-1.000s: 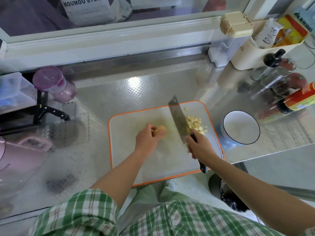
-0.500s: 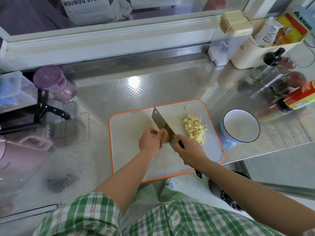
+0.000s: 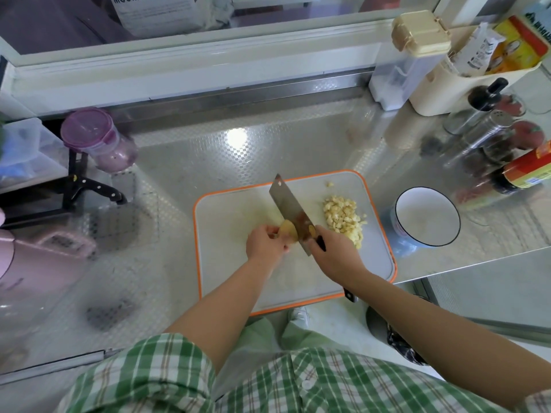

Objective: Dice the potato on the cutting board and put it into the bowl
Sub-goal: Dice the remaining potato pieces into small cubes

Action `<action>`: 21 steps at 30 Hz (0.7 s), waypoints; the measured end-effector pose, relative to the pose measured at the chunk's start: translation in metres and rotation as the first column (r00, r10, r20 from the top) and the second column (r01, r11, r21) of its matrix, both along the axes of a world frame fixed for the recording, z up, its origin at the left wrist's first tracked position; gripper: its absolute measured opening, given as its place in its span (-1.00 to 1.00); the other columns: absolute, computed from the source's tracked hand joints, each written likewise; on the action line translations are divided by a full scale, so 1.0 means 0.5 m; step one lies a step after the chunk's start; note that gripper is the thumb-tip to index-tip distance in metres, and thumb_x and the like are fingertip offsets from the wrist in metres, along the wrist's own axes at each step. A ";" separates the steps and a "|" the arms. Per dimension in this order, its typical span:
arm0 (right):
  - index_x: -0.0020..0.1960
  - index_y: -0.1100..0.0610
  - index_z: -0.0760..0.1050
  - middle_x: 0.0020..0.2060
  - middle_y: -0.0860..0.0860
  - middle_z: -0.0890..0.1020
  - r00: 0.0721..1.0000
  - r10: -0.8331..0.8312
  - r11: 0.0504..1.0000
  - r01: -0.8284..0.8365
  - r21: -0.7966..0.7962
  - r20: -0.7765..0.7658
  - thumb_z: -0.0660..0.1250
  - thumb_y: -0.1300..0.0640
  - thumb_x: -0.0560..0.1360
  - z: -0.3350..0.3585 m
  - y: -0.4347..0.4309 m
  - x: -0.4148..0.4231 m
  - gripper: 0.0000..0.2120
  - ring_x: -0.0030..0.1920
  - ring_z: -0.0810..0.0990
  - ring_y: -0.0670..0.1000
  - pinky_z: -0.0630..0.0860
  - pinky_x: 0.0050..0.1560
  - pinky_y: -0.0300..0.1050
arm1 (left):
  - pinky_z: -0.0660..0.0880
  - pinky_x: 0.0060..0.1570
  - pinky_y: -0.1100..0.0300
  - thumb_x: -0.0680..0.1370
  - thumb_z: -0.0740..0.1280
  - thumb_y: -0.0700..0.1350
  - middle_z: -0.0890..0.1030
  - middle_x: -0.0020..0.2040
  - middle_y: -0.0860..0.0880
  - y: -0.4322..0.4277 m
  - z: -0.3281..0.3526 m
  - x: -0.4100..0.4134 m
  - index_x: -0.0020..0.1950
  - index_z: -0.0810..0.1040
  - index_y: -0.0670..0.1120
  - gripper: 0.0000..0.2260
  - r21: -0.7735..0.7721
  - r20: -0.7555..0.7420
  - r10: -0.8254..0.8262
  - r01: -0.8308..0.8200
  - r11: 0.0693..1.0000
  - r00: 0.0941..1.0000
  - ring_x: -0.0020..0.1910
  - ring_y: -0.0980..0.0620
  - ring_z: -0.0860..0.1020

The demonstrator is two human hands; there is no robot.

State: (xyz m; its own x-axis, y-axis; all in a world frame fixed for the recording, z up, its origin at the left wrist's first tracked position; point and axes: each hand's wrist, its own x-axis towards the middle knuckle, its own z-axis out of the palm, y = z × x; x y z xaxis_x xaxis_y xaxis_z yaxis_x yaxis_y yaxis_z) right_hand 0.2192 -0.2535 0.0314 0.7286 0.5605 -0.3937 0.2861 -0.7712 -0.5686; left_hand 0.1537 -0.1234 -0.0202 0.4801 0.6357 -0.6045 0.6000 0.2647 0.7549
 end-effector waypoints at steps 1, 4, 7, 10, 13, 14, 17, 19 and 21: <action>-0.15 0.17 0.39 -0.42 0.07 0.47 1.000 -0.011 1.000 0.011 0.029 0.018 0.20 0.10 0.59 0.010 0.002 0.002 -0.81 -0.40 0.43 0.06 0.26 -0.42 -0.09 | 0.62 -0.05 -0.08 0.45 0.46 -0.23 0.63 -0.06 -0.18 0.001 0.000 0.001 -0.19 0.47 -0.06 -0.82 -0.008 -0.005 0.011 -0.011 1.000 1.000 -0.14 -0.16 0.67; -0.16 0.21 0.37 -0.42 0.13 0.48 0.997 0.015 0.998 -0.020 0.062 0.075 0.20 0.13 0.58 0.033 0.005 0.008 -0.81 -0.41 0.42 0.10 0.32 -0.40 -0.02 | 0.61 -0.05 0.00 0.49 0.43 -0.22 0.63 -0.07 -0.14 -0.001 -0.004 0.001 -0.19 0.47 -0.05 -0.84 -0.018 -0.005 0.023 -0.023 1.000 1.000 -0.16 -0.15 0.67; -0.19 0.14 0.29 -0.50 0.00 0.36 0.981 0.111 0.993 -0.115 0.014 0.160 0.20 0.11 0.58 0.042 0.000 0.005 -0.80 -0.47 0.35 0.05 0.21 -0.47 -0.07 | 0.57 -0.21 0.15 0.50 0.41 -0.21 0.63 -0.07 -0.12 -0.002 -0.005 -0.002 -0.16 0.47 -0.07 -0.87 -0.006 0.001 0.022 -0.022 1.000 1.000 -0.16 -0.13 0.68; -0.16 0.11 0.24 -0.50 0.01 0.35 0.967 0.168 0.986 -0.163 -0.044 0.193 0.17 0.13 0.59 0.041 -0.004 0.000 -0.82 -0.48 0.32 0.06 0.15 -0.49 -0.09 | 0.57 -0.12 0.12 0.49 0.43 -0.17 0.66 -0.05 -0.10 0.000 -0.010 -0.001 -0.18 0.48 -0.03 -0.86 0.021 -0.022 0.006 -0.005 1.000 1.000 -0.17 -0.10 0.68; -0.14 0.10 0.23 -0.47 0.03 0.37 0.962 0.188 0.982 -0.177 -0.069 0.196 0.15 0.12 0.59 0.038 -0.004 -0.003 -0.84 -0.45 0.36 0.09 0.20 -0.47 -0.09 | 0.56 -0.13 0.12 0.48 0.44 -0.17 0.66 -0.05 -0.10 0.002 -0.010 0.001 -0.15 0.50 -0.05 -0.87 0.024 -0.037 -0.009 0.010 1.000 0.999 -0.18 -0.10 0.68; -0.14 0.09 0.23 -0.46 0.03 0.37 0.961 0.191 0.981 -0.181 -0.069 0.199 0.15 0.11 0.59 0.037 -0.005 -0.004 -0.85 -0.44 0.37 0.10 0.21 -0.47 -0.09 | 0.55 -0.16 0.14 0.48 0.44 -0.17 0.67 -0.05 -0.10 0.003 -0.010 0.002 -0.15 0.50 -0.06 -0.88 0.027 -0.039 -0.010 0.011 1.000 0.999 -0.19 -0.10 0.68; -0.13 0.10 0.24 -0.46 0.03 0.37 0.959 0.199 0.979 -0.188 -0.075 0.203 0.14 0.11 0.58 0.036 -0.008 -0.005 -0.86 -0.42 0.39 0.14 0.25 -0.45 -0.08 | 0.58 -0.14 0.13 0.47 0.45 -0.17 0.68 -0.06 -0.10 0.004 -0.012 0.002 -0.19 0.50 -0.03 -0.86 0.036 -0.044 -0.008 0.010 0.999 0.999 -0.18 -0.11 0.68; -0.13 0.10 0.25 -0.46 0.03 0.36 0.956 0.207 0.978 -0.193 -0.083 0.206 0.14 0.11 0.58 0.037 -0.010 -0.007 -0.87 -0.41 0.39 0.15 0.24 -0.44 -0.08 | 0.61 -0.04 0.03 0.46 0.46 -0.16 0.68 -0.07 -0.09 0.004 -0.013 0.002 -0.21 0.50 0.00 -0.84 0.042 -0.053 -0.014 0.016 0.999 0.998 -0.16 -0.11 0.68; -0.12 0.10 0.24 -0.46 0.03 0.36 0.955 0.212 0.976 -0.196 -0.093 0.209 0.13 0.11 0.58 0.038 -0.011 -0.008 -0.87 -0.40 0.39 0.15 0.25 -0.42 -0.08 | 0.61 -0.01 -0.03 0.45 0.47 -0.16 0.68 -0.08 -0.08 0.004 -0.012 0.002 -0.21 0.51 0.00 -0.84 0.042 -0.053 -0.015 0.017 0.999 0.998 -0.15 -0.12 0.68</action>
